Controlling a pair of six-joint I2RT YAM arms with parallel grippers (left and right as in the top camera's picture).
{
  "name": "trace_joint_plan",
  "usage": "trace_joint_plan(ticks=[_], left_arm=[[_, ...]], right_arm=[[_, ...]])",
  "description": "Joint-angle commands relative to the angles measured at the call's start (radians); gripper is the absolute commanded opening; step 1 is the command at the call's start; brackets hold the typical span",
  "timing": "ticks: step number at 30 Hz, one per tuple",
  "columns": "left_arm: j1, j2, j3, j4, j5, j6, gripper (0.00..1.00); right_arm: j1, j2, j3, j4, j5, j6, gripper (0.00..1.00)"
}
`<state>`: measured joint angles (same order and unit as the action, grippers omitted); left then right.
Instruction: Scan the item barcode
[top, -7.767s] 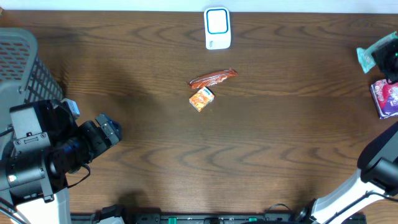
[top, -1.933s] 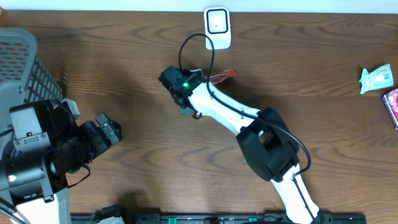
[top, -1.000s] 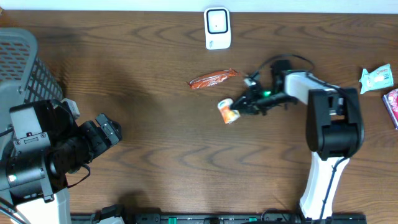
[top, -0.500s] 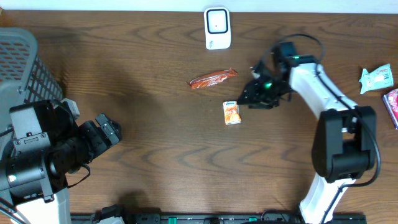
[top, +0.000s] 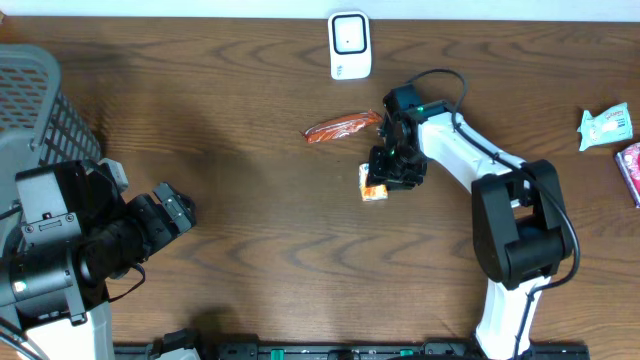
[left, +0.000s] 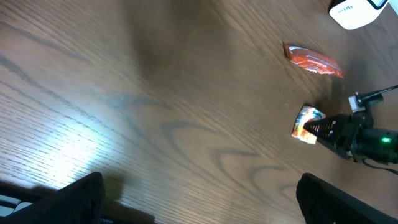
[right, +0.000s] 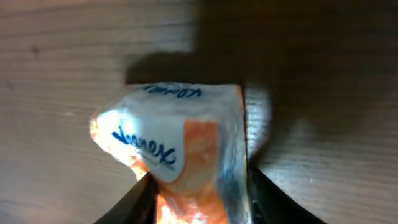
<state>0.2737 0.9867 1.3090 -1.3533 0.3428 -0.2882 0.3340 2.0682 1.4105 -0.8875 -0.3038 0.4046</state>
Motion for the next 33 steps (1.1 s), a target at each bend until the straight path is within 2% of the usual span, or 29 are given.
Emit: trace_joint_plan(ticks=[1, 3, 6, 13, 16, 21, 23, 29, 33], left_arm=[[0.0, -0.001, 0.004, 0.0, 0.012, -0.002, 0.98], [0.0, -0.001, 0.004, 0.0, 0.012, -0.002, 0.98], [0.0, -0.001, 0.004, 0.0, 0.012, -0.002, 0.98], [0.0, -0.001, 0.004, 0.0, 0.012, -0.002, 0.98], [0.0, -0.001, 0.004, 0.0, 0.012, -0.002, 0.98], [0.0, -0.001, 0.004, 0.0, 0.012, -0.002, 0.98], [0.0, -0.001, 0.004, 0.0, 0.012, -0.002, 0.98], [0.0, -0.001, 0.004, 0.0, 0.012, -0.002, 0.98], [0.0, -0.001, 0.004, 0.0, 0.012, -0.002, 0.98]], right_arm=[[0.003, 0.054, -0.012, 0.01, 0.061, 0.032, 0.22], [0.005, 0.069, -0.012, 0.01, 0.038, 0.028, 0.02], [-0.005, 0.07, -0.01, 0.023, -0.124, -0.057, 0.01], [-0.048, 0.069, 0.041, -0.011, -0.814, -0.498, 0.01], [-0.052, 0.069, 0.042, -0.053, -0.937, -0.594, 0.01], [0.006, 0.069, 0.042, -0.217, -0.893, -0.824, 0.01], [0.037, 0.069, 0.042, -0.25, -0.846, -0.862, 0.01], [0.078, 0.069, 0.062, -0.205, -0.74, -0.687, 0.01], [0.112, 0.069, 0.099, -0.208, -0.645, -0.624, 0.01]])
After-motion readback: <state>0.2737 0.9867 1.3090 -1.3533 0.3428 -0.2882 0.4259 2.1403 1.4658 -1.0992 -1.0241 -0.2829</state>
